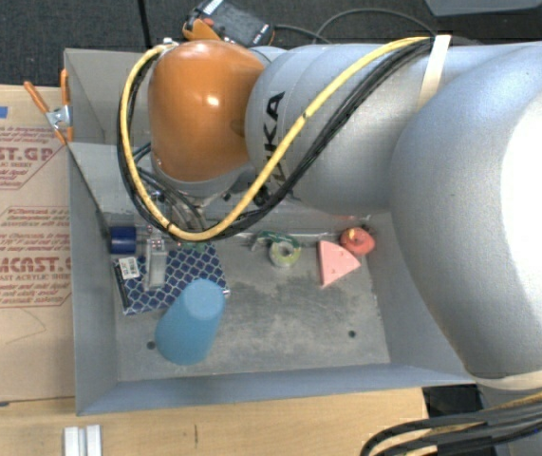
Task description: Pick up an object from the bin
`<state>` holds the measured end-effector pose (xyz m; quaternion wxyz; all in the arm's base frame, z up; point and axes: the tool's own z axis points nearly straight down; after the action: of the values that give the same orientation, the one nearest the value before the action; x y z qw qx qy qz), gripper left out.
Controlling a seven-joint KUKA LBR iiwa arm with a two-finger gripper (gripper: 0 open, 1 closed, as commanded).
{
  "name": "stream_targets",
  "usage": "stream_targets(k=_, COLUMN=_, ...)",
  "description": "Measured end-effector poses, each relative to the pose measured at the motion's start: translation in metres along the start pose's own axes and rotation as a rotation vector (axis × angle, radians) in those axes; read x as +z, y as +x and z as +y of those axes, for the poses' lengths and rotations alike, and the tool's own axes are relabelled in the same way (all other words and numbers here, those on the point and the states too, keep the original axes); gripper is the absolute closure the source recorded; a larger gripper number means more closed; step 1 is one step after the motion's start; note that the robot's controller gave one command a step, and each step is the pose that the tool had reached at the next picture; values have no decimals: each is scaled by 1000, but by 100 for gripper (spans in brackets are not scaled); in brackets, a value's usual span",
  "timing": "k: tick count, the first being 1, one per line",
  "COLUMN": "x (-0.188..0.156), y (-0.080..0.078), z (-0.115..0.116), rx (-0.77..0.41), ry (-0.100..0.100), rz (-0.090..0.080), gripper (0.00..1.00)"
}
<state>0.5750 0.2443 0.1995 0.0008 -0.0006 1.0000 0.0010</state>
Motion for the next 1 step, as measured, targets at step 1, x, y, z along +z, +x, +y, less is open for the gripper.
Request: stream_targets(k=1, x=24, y=3, z=-13, rx=-109, ry=-3, rz=-7, gripper=0)
